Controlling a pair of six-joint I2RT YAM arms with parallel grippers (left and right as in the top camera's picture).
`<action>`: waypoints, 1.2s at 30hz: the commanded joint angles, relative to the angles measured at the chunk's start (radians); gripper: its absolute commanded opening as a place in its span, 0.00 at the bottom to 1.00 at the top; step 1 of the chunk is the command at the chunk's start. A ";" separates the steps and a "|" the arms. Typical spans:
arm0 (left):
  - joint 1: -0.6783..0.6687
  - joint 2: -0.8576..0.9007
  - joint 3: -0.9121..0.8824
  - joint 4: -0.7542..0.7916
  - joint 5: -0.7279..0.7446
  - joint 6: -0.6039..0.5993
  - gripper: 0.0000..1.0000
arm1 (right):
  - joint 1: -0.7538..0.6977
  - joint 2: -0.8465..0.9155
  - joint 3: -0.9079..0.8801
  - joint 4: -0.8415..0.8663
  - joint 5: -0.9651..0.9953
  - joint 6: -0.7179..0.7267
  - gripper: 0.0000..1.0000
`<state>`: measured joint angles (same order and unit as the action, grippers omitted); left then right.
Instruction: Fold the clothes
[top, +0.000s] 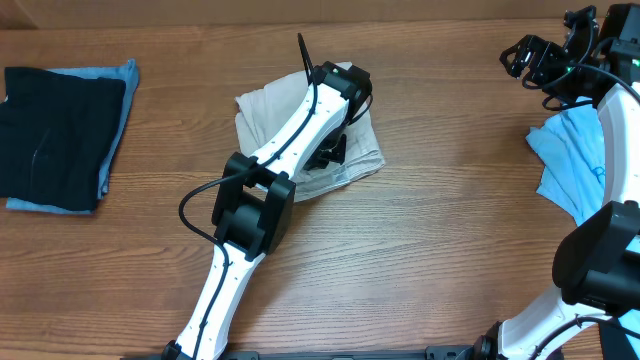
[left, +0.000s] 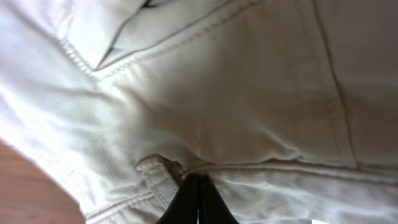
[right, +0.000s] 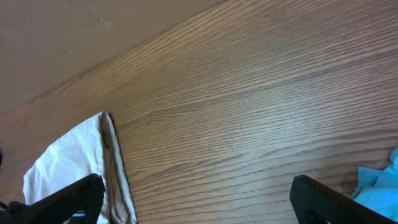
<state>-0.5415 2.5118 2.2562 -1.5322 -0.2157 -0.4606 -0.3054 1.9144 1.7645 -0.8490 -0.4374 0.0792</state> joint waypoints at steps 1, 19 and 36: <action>0.017 0.002 -0.011 -0.027 -0.152 0.071 0.04 | 0.000 0.002 0.003 0.005 -0.001 0.003 1.00; 0.241 -0.389 0.006 0.006 0.029 0.093 0.73 | 0.000 0.002 0.003 0.005 -0.001 0.003 1.00; 0.482 -0.322 -0.375 0.193 0.492 0.402 1.00 | 0.000 0.002 0.003 0.005 -0.001 0.003 1.00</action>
<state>-0.0494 2.1807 1.9392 -1.3758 0.2455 -0.0826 -0.3054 1.9144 1.7645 -0.8486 -0.4377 0.0788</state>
